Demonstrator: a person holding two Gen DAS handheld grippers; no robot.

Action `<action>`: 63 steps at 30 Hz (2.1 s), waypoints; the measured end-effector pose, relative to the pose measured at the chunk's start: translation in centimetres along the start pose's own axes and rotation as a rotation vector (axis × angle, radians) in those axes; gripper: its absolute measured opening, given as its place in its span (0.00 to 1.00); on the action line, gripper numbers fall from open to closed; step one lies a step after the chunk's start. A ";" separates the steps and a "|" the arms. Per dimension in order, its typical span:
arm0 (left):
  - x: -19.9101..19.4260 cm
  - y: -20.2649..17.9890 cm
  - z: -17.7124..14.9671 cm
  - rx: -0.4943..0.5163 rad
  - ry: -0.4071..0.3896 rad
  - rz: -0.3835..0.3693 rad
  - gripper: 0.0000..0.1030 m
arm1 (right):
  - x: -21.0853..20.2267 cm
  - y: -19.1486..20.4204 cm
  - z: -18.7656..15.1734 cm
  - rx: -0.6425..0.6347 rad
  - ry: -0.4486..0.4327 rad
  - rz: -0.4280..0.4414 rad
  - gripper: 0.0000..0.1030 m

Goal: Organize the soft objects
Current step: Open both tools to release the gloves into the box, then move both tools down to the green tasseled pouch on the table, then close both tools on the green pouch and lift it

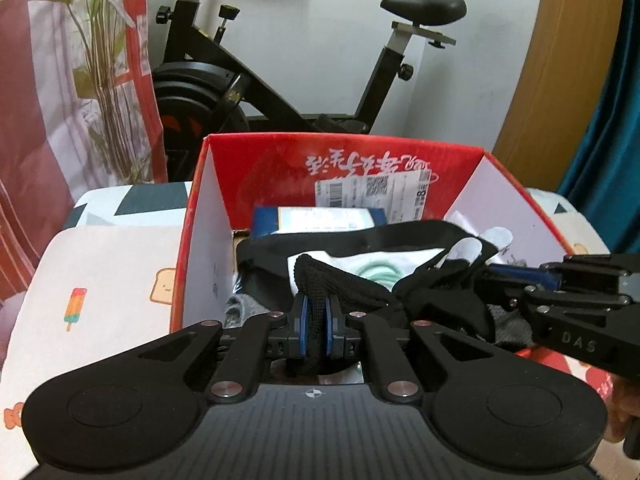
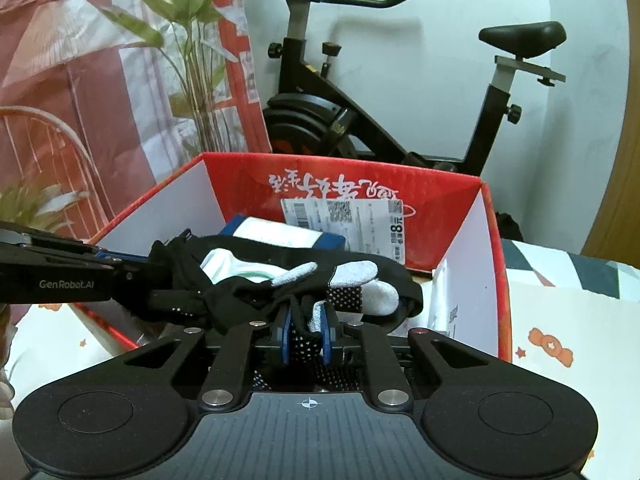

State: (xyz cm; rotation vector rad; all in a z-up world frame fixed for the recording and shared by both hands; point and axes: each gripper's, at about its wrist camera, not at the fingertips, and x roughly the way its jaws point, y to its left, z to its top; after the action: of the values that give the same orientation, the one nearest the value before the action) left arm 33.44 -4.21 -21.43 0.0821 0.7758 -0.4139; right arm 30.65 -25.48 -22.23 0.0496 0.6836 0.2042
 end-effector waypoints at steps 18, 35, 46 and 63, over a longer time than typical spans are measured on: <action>-6.9 -1.7 -2.0 0.045 -0.205 0.013 0.58 | -8.6 -4.2 -2.6 0.104 -0.169 -0.028 0.35; -4.9 -10.2 -8.8 -0.011 -0.130 -0.197 0.56 | -12.0 -6.8 -15.2 0.121 -0.053 -0.078 0.36; -1.2 -13.7 -10.9 0.006 -0.002 -0.310 0.51 | -10.8 -6.5 -17.3 0.129 -0.015 -0.004 0.52; 2.7 -13.8 -11.9 -0.108 0.095 -0.438 0.46 | -9.9 -4.6 -15.8 0.053 -0.005 0.040 0.44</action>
State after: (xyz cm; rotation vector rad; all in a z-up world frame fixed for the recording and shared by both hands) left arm 21.88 -15.10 -30.71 -0.1741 0.9093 -0.7857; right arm 13.98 -32.28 -28.83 0.1139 0.6837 0.2241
